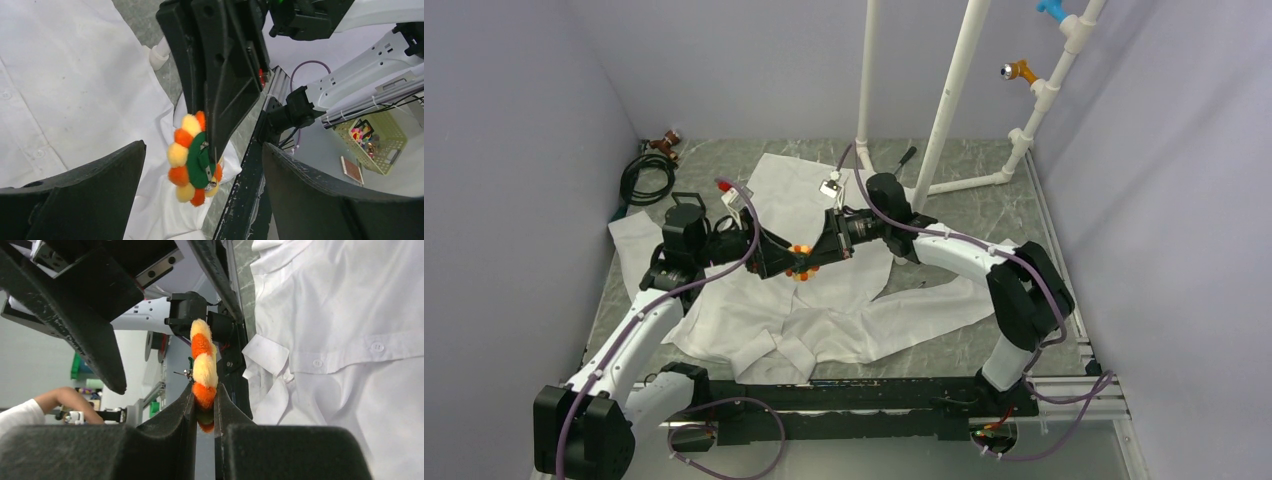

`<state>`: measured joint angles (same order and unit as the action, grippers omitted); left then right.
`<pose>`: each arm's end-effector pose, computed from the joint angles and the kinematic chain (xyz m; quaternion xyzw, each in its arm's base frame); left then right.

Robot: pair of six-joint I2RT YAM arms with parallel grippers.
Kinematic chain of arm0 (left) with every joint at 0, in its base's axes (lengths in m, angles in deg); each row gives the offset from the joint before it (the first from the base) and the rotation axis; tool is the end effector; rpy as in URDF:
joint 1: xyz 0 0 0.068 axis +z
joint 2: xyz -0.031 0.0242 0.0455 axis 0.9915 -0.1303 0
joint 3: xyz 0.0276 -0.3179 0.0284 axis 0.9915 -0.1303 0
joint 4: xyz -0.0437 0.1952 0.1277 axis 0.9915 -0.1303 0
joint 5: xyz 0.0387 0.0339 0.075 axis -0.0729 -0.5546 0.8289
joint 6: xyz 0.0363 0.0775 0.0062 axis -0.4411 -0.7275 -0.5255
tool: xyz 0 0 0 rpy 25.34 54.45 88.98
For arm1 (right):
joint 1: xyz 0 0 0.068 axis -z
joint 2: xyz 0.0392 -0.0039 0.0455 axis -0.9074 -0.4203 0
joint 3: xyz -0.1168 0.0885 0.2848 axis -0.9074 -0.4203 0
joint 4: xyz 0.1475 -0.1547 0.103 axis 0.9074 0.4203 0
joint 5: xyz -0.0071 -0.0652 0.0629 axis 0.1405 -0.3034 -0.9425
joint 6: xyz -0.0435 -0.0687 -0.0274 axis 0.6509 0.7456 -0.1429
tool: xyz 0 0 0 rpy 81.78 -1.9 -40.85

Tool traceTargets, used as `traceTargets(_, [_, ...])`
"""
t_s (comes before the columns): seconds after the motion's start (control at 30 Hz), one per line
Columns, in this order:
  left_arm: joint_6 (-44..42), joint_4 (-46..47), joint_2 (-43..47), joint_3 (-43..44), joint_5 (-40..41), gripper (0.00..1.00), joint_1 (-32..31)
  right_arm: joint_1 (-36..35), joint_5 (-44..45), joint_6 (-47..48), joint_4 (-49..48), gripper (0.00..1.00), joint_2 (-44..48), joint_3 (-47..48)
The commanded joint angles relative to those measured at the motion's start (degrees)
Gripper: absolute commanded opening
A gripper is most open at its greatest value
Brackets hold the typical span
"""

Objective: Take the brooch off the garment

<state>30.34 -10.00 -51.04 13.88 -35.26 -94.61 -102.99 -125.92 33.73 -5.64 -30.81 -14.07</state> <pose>0.1698 -0.1001 0.3354 0.2001 0.7244 -0.5244 0.4002 0.2551 0.2823 0.3173 -0.2774 0.7101 0.6356 0.1215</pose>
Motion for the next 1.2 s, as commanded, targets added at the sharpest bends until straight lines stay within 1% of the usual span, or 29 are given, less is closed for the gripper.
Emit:
traceTargets(0.0, [-3.2,-0.8,0.4,2.8,0.1,0.93,0.0,0.2,-2.6,-4.3,-3.9,0.0,-1.0,2.5])
traceTargets(0.17, [-2.8,-0.2,0.4,2.6,-0.8,0.98,0.1,0.4,-3.5,-5.4,-3.4,0.0,-2.7,3.0])
traceTargets(0.3, [-2.2,-0.6,0.9,1.4,0.4,0.97,2.2,1.1,-5.0,-8.6,-4.6,0.0,-4.7,3.1])
traceTargets(0.4, [-1.5,0.1,1.1,-0.6,0.0,0.91,3.8,1.3,-5.6,-9.7,-5.4,0.0,-4.8,2.8])
traceTargets(0.5, [-0.5,2.7,1.0,-2.1,-2.2,0.79,3.8,1.3,-5.2,-8.3,-3.2,0.0,-4.2,3.2])
traceTargets(0.57, [-0.2,3.7,1.1,-2.7,-3.2,0.75,3.6,1.3,-4.6,-6.8,-1.3,0.0,-3.9,3.6])
traceTargets(0.63, [-0.4,3.4,1.4,-2.9,-4.0,0.73,3.5,1.3,-4.1,-5.6,0.8,0.0,-3.8,4.0])
traceTargets(0.77, [-1.2,2.5,2.5,-3.8,-4.6,0.71,2.3,1.3,-3.8,-4.6,2.1,0.0,-3.1,4.4])
traceTargets(0.93, [-0.5,3.1,2.4,-4.3,-4.5,0.62,1.5,1.2,-2.8,-3.4,2.9,0.0,-1.7,3.9])
traceTargets(1.17, [-0.9,2.8,1.5,-4.2,-3.4,0.61,0.8,1.1,-2.9,-2.4,3.1,0.0,-0.7,3.9])
